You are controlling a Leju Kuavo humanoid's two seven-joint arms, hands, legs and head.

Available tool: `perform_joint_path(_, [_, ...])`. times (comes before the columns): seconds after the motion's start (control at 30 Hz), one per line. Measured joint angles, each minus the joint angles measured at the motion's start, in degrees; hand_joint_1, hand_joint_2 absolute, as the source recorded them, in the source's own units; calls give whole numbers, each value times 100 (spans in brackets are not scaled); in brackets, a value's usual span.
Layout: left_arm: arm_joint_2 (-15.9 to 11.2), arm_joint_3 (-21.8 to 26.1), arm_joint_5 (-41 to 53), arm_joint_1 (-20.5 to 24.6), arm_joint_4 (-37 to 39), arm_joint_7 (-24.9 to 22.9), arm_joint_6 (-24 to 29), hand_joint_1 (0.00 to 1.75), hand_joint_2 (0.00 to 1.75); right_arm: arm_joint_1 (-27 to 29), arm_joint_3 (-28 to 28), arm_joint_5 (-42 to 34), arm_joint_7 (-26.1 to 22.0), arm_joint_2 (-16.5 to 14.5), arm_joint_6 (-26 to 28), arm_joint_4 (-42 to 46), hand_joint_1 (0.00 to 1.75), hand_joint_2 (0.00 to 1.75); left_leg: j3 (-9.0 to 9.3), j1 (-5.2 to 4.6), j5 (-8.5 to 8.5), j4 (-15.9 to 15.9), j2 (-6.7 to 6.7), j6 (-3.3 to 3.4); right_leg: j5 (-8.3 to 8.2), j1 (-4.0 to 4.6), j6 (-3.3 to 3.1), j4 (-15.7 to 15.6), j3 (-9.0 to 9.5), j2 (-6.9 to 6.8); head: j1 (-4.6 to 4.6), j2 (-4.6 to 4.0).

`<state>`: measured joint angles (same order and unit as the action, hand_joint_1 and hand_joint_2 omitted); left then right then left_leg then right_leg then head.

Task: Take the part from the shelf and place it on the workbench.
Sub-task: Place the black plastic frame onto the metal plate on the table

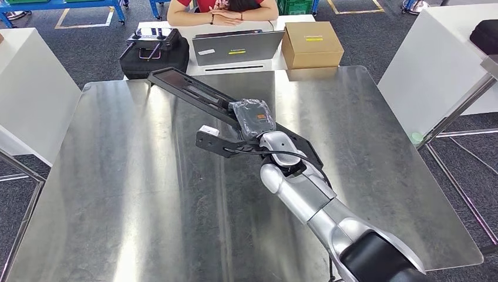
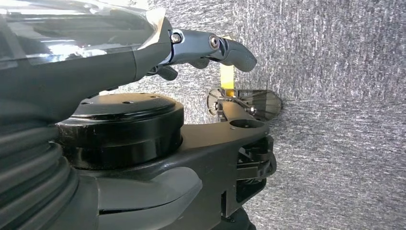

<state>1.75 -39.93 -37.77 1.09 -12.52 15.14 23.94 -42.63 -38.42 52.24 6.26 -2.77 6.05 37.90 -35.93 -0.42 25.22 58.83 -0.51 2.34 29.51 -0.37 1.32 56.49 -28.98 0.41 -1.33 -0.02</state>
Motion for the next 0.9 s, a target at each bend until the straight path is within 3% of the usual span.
perform_joint_path(0.03, [-1, 0, 5, 5, 0, -4, 8, 0, 175, -21, 9, 11, 3, -2, 6, -67, 0, 0, 0, 0, 0, 0, 1, 0, 0, 0, 0, 0, 0, 0, 0, 0])
perform_joint_path(0.3, [-63, -2, 111, 0, 5, 70, -38, 0, 175, -76, 156, -138, -101, -67, 15, -260, 0, 0, 0, 2, 0, -1, 0, 0, 5, 2, 7, 0, 1, 0, 1, 0])
perform_joint_path(0.43, [-104, -2, 122, -4, 11, 98, -79, 0, 0, -77, 226, -214, -127, -101, 14, -253, 0, 0, 0, 2, 0, -1, -1, -1, 9, 1, 13, 0, 1, 0, 1, 0])
perform_joint_path(0.77, [-130, -2, 116, -4, 49, 90, -123, 0, 0, -36, 563, -687, -273, -123, 25, 229, 0, 0, 0, 2, 0, -1, -1, -1, 9, 1, 13, 0, 1, 0, 1, 0])
perform_joint_path(0.9, [-130, -2, 116, -6, 56, 90, -146, 0, 0, 79, 793, -1333, -534, -117, 22, 688, 0, 0, 0, 2, 0, -1, -2, -1, 9, 1, 13, 0, 1, 0, 0, 0])
